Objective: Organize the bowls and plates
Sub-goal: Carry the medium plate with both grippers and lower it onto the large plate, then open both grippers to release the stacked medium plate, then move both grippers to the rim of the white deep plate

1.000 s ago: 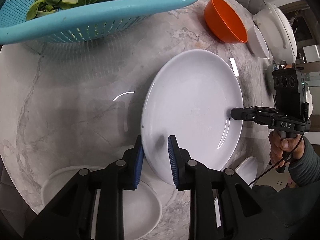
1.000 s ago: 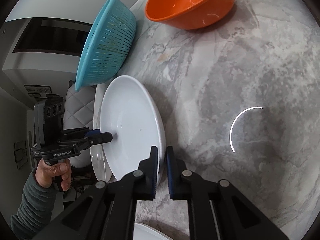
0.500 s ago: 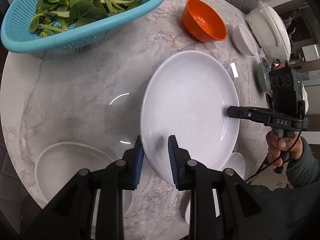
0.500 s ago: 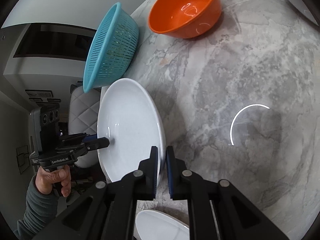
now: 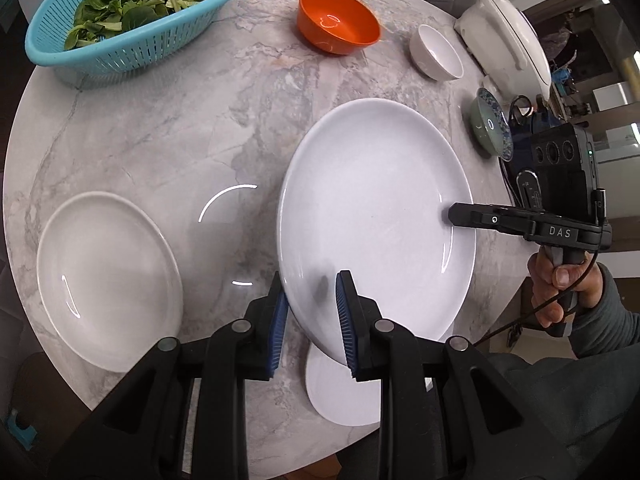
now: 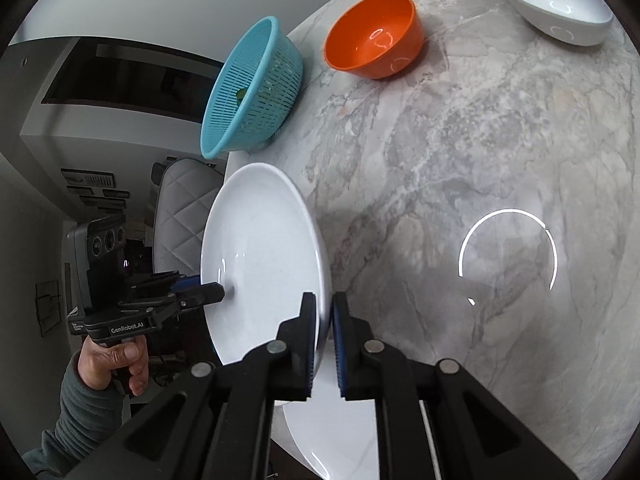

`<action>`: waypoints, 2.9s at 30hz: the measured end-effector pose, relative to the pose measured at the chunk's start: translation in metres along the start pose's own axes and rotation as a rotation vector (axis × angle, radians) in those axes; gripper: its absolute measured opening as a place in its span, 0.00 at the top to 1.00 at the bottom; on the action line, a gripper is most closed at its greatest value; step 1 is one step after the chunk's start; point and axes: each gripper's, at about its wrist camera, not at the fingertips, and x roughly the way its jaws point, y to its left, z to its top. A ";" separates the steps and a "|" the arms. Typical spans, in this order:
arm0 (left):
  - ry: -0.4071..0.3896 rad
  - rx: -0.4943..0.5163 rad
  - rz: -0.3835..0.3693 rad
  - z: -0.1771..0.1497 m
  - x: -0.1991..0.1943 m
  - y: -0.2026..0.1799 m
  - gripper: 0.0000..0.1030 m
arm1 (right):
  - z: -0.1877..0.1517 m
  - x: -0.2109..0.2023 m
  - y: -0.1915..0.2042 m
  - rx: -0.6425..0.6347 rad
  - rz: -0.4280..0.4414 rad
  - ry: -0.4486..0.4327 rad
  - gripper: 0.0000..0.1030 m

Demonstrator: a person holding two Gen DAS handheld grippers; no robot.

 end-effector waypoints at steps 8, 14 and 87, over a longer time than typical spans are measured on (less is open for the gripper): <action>-0.005 -0.017 -0.014 -0.065 0.004 -0.028 0.79 | -0.043 -0.009 -0.010 0.013 -0.021 0.038 0.89; 0.020 -0.046 -0.034 -0.109 0.022 -0.040 0.79 | -0.069 -0.012 -0.014 0.008 -0.048 0.066 0.89; -0.706 -0.637 -0.202 -0.255 -0.018 0.050 0.00 | -0.084 -0.030 -0.015 -0.019 0.163 -0.184 0.00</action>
